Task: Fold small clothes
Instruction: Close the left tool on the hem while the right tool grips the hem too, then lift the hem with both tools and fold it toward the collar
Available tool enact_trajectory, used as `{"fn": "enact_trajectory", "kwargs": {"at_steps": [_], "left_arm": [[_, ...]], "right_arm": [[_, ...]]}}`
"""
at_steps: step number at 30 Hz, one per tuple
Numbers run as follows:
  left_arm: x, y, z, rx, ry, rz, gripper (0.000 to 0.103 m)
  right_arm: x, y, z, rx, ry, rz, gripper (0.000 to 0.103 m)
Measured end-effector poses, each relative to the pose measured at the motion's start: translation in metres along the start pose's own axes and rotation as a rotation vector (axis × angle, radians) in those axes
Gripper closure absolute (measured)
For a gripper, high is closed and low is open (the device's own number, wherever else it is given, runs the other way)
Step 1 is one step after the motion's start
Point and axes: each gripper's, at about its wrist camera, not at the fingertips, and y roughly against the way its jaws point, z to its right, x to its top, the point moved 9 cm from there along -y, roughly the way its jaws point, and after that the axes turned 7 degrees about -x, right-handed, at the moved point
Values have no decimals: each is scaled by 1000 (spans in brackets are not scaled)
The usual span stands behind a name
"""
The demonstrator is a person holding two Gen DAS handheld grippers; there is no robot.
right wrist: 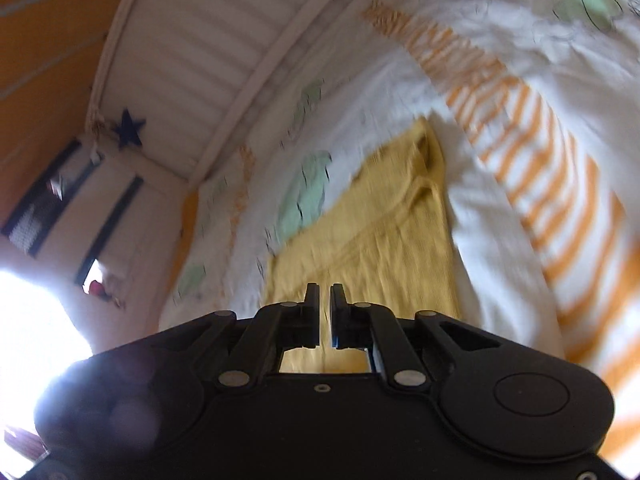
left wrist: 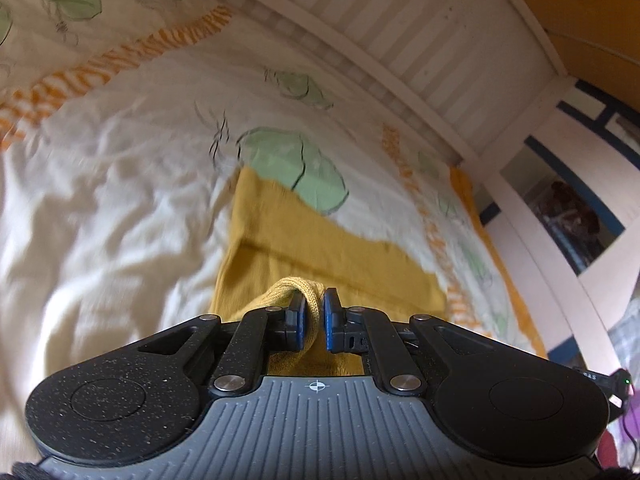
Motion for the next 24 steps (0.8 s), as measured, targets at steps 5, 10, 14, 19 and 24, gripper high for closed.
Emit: {"fn": "enact_trajectory", "kwargs": {"at_steps": [5,10,14,19,24], "left_arm": [[28,-38,-5,5,-8,5,96],[23,-58,-12,14,-11,-23,96],[17,-59,-16,22,-3,-37,96],[19,-55,-17,28,0,-34,96],[18,-54,-18,34,0,-36,96]], "right_arm": [[37,-32,-3,11,44,1,83],[6,-66,-16,-32,288,-139,46],[-44,-90,-18,-62,473,-285,28],[-70,-112,0,-76,494,-385,28],[-75,-116,1,-72,510,-393,86]]}}
